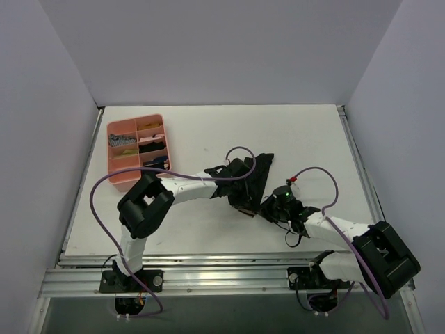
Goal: Roll the underwear
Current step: Fold the underwear
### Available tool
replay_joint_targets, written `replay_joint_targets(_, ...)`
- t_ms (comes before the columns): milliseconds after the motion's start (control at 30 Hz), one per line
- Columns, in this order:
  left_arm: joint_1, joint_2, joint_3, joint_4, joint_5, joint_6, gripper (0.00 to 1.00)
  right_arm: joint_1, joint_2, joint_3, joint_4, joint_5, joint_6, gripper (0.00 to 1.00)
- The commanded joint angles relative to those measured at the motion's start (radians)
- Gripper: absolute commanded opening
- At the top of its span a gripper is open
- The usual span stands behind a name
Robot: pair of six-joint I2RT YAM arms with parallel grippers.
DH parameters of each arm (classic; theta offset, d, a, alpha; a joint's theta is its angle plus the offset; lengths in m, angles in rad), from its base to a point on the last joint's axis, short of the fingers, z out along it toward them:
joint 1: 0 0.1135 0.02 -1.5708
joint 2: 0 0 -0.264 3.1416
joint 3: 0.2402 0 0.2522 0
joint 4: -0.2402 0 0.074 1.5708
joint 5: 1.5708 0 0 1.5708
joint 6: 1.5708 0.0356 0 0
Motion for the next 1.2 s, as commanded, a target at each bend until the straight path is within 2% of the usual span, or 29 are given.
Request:
replay_joint_targets(0,-0.008,0.016,-0.013,0.071,0.017,-0.016,0.09,0.013,0.022,-0.012,-0.048,-0.002,0.000,0.00)
replay_joint_targets(100,-0.011,0.010,-0.069,0.071,0.006,-0.028,0.08,0.013,0.009,0.024,-0.101,-0.006,-0.032,0.01)
replay_joint_targets(133,-0.011,0.009,-0.082,0.064,0.001,-0.031,0.08,0.013,-0.002,0.040,-0.126,0.004,-0.043,0.10)
replay_joint_targets(200,-0.011,0.007,-0.114,0.060,-0.003,-0.034,0.08,0.013,-0.042,0.078,-0.189,0.013,-0.061,0.18)
replay_joint_targets(233,-0.012,0.007,-0.120,0.057,-0.011,-0.034,0.07,0.011,-0.062,0.090,-0.207,0.027,-0.068,0.25)
replay_joint_targets(367,-0.021,0.004,-0.125,-0.003,-0.036,-0.022,0.06,0.007,-0.132,0.142,-0.287,0.059,-0.083,0.30)
replay_joint_targets(500,-0.041,-0.020,-0.145,-0.043,-0.063,-0.016,0.04,-0.044,-0.127,0.224,-0.332,0.063,-0.138,0.31)
replay_joint_targets(567,-0.052,-0.046,-0.175,-0.057,-0.072,-0.017,0.04,-0.131,-0.091,0.279,-0.332,0.041,-0.190,0.31)
replay_joint_targets(667,-0.060,-0.092,-0.232,-0.057,-0.089,-0.029,0.04,-0.244,0.045,0.359,-0.329,-0.037,-0.264,0.31)
replay_joint_targets(767,-0.066,-0.138,-0.275,-0.051,-0.098,-0.045,0.04,-0.295,0.131,0.423,-0.315,-0.070,-0.311,0.31)
replay_joint_targets(900,-0.074,-0.169,-0.324,-0.044,-0.105,-0.054,0.04,-0.305,0.255,0.520,-0.292,-0.087,-0.367,0.28)
replay_joint_targets(1167,-0.081,-0.186,-0.330,-0.049,-0.118,-0.059,0.04,-0.303,0.366,0.554,-0.246,-0.140,-0.411,0.25)
